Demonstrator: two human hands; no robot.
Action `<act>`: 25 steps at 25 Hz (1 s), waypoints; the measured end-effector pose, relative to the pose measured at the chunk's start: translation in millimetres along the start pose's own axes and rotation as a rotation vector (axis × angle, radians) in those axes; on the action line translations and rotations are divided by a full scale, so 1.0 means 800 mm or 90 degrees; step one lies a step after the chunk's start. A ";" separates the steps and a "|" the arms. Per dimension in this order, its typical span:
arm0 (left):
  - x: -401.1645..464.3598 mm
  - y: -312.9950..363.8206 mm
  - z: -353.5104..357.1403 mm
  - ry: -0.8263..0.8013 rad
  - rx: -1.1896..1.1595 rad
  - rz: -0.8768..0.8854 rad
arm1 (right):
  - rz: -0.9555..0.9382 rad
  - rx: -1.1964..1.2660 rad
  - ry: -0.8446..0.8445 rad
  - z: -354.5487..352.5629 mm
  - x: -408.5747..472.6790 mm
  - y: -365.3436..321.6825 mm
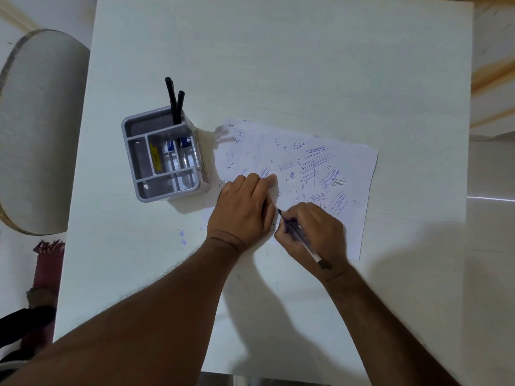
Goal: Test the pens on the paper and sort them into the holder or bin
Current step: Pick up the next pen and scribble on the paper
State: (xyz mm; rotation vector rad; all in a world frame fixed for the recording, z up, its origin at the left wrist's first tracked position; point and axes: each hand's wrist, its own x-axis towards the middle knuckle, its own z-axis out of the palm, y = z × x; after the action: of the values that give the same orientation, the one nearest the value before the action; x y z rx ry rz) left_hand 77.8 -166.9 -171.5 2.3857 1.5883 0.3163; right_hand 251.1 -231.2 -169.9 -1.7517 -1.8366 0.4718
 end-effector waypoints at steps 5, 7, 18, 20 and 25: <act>0.000 -0.001 -0.002 -0.016 -0.006 -0.006 | 0.161 0.139 0.007 -0.009 0.010 -0.004; 0.001 -0.001 -0.003 -0.018 -0.007 -0.006 | 0.216 0.230 -0.009 -0.014 0.018 -0.009; 0.004 0.009 -0.016 -0.032 -0.064 -0.037 | 0.501 0.618 0.070 -0.125 -0.007 0.060; 0.006 0.013 -0.024 -0.048 -0.077 -0.074 | 0.551 0.602 0.111 -0.161 -0.031 0.082; 0.022 0.048 -0.046 -0.107 -0.065 -0.189 | 0.666 0.547 0.210 -0.232 -0.105 0.149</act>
State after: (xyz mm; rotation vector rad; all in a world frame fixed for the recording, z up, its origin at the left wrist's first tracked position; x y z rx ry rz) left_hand 105.9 -161.2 -123.5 2.0069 1.7663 0.1304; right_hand 458.4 -326.5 -108.2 -1.8137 -0.2401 1.0673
